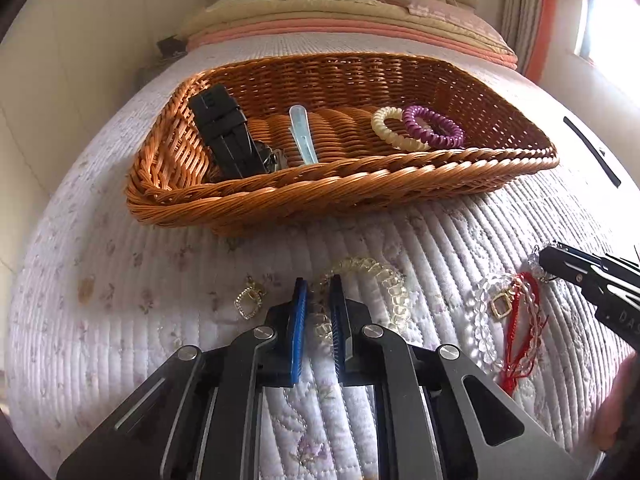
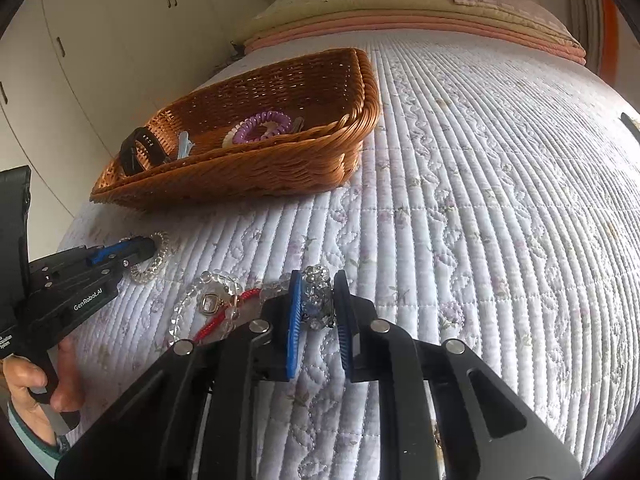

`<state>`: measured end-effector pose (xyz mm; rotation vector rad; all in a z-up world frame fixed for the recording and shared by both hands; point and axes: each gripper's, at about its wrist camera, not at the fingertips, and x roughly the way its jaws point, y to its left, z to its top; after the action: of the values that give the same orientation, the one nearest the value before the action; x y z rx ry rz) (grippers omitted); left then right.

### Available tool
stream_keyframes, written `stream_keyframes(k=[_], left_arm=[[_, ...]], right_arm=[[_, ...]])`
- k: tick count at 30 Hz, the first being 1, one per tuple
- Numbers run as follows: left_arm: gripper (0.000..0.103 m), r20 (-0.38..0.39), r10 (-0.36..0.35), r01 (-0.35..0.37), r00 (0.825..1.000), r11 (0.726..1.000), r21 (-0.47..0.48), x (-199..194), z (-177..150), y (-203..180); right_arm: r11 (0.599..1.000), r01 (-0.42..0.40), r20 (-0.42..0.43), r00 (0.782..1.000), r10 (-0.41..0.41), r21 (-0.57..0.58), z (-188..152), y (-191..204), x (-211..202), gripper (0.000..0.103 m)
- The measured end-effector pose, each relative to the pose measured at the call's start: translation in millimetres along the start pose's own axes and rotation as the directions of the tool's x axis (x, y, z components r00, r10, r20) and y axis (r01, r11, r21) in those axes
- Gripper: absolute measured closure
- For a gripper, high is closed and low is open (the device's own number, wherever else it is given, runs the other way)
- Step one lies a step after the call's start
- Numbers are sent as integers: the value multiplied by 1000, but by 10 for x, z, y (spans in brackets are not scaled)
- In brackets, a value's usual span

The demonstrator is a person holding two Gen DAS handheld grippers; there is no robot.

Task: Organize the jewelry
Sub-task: 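Grasp the clear beaded bracelet with the left tool while the right tool grasps the silver chain bracelet, then carry both bracelets over the basket and open both tools to release them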

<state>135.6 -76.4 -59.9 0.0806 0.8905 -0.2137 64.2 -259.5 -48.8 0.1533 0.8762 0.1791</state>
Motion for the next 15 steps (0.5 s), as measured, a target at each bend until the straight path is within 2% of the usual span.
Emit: stream_keyframes(k=[4, 8, 15], left_arm=[[95, 15, -34, 34, 999, 999, -14, -82, -67, 36], [95, 30, -115, 116, 993, 993, -37, -213, -178, 98], [95, 68, -169, 172, 983, 984, -35, -431, -325, 108]], right_arm=[[1000, -17, 20, 1000, 17, 13, -21, -39, -80, 90], [999, -37, 35, 999, 36, 28, -71, -111, -207, 90], [998, -61, 60, 996, 59, 34, -129, -127, -365, 90]])
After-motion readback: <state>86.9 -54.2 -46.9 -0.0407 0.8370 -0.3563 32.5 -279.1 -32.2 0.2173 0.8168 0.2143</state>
